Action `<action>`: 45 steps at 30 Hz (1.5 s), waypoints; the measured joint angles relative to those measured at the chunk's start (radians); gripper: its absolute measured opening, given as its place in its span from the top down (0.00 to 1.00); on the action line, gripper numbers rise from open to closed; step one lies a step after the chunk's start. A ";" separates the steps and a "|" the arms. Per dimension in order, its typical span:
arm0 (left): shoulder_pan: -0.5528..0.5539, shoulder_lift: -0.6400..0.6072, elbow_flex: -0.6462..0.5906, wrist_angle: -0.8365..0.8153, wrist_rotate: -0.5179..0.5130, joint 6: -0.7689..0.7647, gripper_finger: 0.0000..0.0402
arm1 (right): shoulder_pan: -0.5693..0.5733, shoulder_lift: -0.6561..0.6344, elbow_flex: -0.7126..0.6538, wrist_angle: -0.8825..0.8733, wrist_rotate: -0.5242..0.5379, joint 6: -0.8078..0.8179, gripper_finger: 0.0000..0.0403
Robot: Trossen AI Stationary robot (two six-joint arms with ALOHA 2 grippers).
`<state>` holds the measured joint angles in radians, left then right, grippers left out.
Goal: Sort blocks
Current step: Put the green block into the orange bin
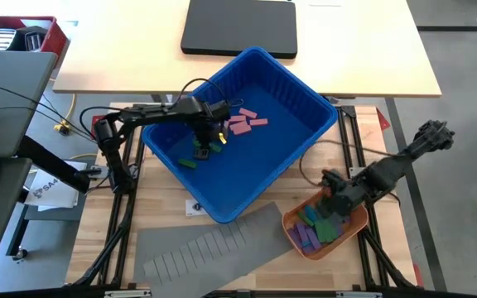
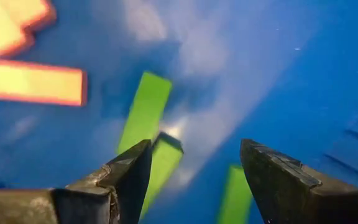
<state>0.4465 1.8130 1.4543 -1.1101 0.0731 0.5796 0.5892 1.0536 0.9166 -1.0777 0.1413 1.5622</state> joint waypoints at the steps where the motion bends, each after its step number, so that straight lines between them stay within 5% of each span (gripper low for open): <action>1: 0.000 0.000 -0.017 0.027 0.000 0.031 0.41 | 0.000 -0.001 0.030 -0.042 0.040 0.001 0.60; 7: -0.003 0.000 -0.117 0.185 -0.027 0.148 0.41 | 0.000 -0.001 0.174 -0.244 0.177 0.006 0.60; 19: -0.002 0.002 -0.283 0.484 -0.052 0.157 0.43 | 0.000 -0.001 0.271 -0.293 0.173 0.099 0.60; 30: -0.003 0.042 -0.311 0.510 -0.017 0.080 0.76 | 0.000 0.004 0.331 -0.164 0.262 0.094 0.60; 37: -0.003 0.010 -0.155 0.387 0.054 -0.021 0.77 | -0.041 0.018 0.360 -0.004 0.450 -0.066 0.60; 45: 0.017 -0.092 0.171 0.470 0.461 -0.302 0.77 | -0.197 0.019 0.360 0.437 0.587 -0.527 0.60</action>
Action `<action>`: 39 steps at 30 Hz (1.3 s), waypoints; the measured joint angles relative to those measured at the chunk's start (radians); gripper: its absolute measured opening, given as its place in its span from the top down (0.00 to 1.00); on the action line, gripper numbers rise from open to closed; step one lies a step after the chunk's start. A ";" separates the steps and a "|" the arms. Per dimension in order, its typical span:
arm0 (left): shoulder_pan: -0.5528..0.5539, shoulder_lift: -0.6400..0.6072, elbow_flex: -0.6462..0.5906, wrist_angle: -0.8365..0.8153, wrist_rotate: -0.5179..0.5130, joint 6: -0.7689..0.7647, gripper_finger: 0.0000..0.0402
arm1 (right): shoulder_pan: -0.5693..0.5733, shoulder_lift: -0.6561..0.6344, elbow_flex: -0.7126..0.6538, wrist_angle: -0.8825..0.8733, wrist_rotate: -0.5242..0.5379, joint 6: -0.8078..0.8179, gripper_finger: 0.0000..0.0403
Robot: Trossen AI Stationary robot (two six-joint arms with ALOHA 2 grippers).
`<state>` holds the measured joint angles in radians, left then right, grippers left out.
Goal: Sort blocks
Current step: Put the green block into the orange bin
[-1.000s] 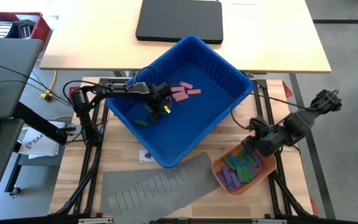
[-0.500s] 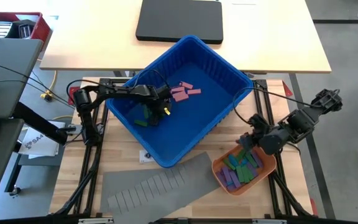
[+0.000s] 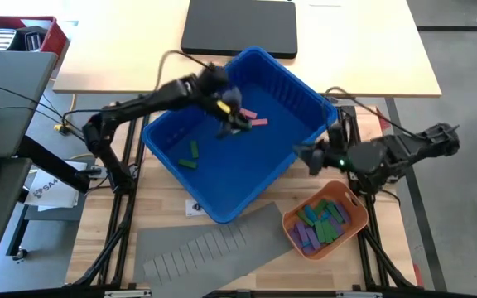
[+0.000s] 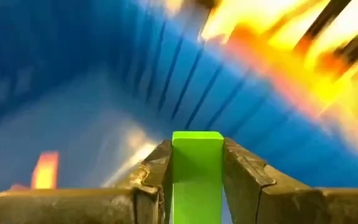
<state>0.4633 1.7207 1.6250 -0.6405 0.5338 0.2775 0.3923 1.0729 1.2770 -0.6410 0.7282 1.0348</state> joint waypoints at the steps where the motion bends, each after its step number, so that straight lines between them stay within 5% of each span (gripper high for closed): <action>1: 0.008 -0.008 0.029 0.044 0.059 -0.057 0.77 | -0.025 0.000 0.000 0.059 0.010 -0.058 0.60; 6: 0.014 -0.040 0.087 0.405 0.236 -0.403 0.77 | -0.169 0.000 0.000 0.301 -0.050 -0.308 0.58; 10: 0.011 -0.047 0.089 0.687 0.247 -0.655 0.77 | -0.277 0.001 0.000 0.425 -0.194 -0.442 0.51; 15: 0.000 -0.046 0.088 0.852 0.241 -0.820 0.77 | -0.363 0.030 0.000 0.503 -0.332 -0.600 0.39; 23: -0.033 -0.041 0.088 0.864 0.197 -0.850 0.77 | -0.412 0.131 0.000 0.601 -0.366 -0.771 0.35; 39: -0.046 -0.024 0.087 0.816 0.129 -0.824 0.77 | -0.491 0.199 0.000 0.686 -0.547 -0.720 0.36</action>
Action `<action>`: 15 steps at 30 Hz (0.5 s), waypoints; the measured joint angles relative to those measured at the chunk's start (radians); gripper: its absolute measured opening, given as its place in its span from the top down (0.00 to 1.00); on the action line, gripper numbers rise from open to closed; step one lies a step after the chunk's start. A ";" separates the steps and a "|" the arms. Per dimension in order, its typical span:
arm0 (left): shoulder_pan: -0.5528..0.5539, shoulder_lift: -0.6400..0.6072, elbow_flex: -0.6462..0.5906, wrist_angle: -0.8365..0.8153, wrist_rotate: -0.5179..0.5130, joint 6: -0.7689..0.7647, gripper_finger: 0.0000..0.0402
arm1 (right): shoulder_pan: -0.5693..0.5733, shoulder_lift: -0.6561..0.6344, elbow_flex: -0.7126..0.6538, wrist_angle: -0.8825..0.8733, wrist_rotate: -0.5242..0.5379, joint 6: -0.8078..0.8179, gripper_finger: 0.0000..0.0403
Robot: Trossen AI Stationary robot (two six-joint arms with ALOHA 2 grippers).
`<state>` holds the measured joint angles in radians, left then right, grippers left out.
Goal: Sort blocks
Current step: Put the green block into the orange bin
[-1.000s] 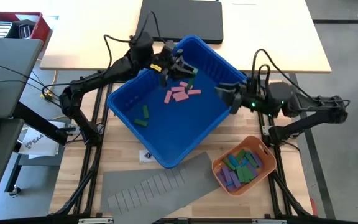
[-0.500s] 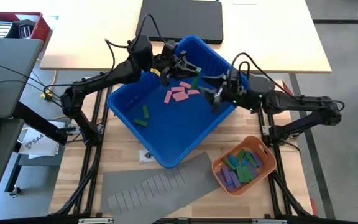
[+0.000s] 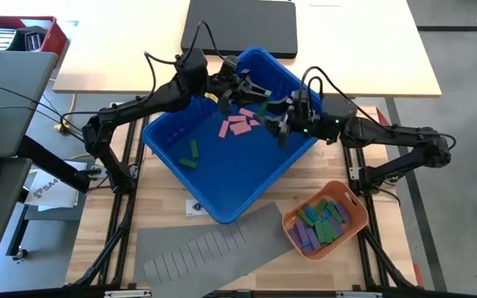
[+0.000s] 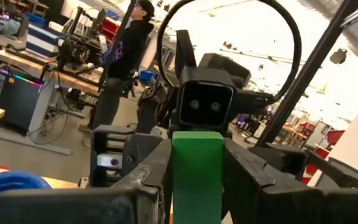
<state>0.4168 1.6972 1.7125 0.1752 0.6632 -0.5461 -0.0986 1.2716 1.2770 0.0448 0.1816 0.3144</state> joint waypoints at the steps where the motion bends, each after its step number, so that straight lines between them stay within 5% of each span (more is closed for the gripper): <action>1: -0.001 0.000 -0.001 -0.004 0.000 0.000 0.77 | -0.003 0.000 0.000 0.002 0.002 0.007 0.37; 5: -0.015 0.000 -0.001 0.003 0.001 0.000 0.77 | -0.013 -0.002 0.000 0.014 0.020 0.024 0.47; 10: -0.028 0.000 -0.001 -0.001 -0.002 0.000 0.65 | -0.012 -0.003 0.000 0.004 0.015 0.026 0.76; 15: -0.016 -0.002 -0.001 -0.013 0.008 -0.001 0.53 | -0.006 -0.042 0.008 -0.060 0.024 0.109 0.75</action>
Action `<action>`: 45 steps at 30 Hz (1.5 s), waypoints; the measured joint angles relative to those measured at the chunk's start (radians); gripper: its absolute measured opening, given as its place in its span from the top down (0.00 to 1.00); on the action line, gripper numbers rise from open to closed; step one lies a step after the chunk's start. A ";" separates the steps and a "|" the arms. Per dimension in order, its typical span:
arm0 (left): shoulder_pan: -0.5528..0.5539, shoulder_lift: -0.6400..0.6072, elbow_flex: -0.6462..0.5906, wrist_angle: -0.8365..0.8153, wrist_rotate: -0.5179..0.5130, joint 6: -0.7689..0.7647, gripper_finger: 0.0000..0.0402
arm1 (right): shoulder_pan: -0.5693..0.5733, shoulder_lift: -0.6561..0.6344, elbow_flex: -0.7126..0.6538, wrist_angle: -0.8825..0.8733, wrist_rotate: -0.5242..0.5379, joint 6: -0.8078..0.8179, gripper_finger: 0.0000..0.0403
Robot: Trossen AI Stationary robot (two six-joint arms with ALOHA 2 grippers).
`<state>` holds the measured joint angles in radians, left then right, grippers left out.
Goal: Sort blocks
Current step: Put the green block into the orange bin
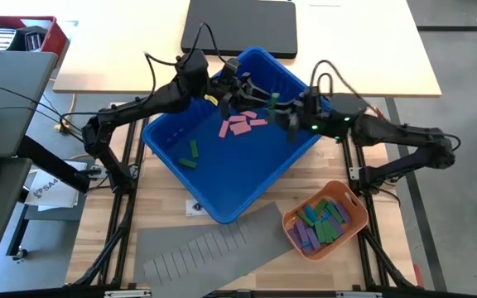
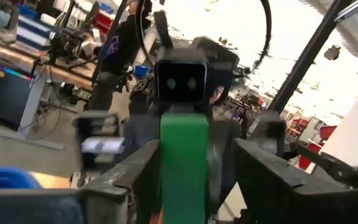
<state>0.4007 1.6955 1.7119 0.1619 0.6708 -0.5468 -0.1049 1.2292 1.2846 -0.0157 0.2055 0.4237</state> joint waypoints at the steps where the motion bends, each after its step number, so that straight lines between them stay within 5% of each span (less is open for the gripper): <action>1: 0.008 -0.005 0.000 -0.016 0.004 0.000 0.52 | 0.002 -0.014 0.016 -0.052 0.005 0.038 0.75; 8: 0.087 -0.027 0.000 -0.169 0.064 -0.001 0.49 | 0.090 -0.095 0.166 -0.589 -0.075 0.209 0.75; 14: 0.145 -0.032 0.000 -0.306 0.137 -0.012 0.50 | 0.288 -0.138 0.076 -0.878 -0.198 0.506 0.75; 25: 0.155 -0.051 0.000 -0.455 0.192 0.066 0.54 | 0.680 -0.161 -0.364 -0.748 -0.274 1.064 0.75; 31: 0.158 -0.091 0.000 -0.606 0.192 0.154 0.56 | 0.725 -0.162 -0.536 -0.718 -0.345 1.318 0.75; 38: 0.162 -0.105 0.002 -0.972 0.181 0.283 0.56 | 0.720 -0.162 -0.637 -0.735 -0.382 1.407 0.75; 45: 0.129 -0.103 -0.021 -1.353 -0.168 0.719 0.59 | 0.720 -0.162 -0.647 -0.872 -0.382 1.463 0.65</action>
<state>0.5301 1.5929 1.6909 -1.1915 0.5023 0.1726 0.6151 1.0676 0.6380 -0.8878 -0.1764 1.8866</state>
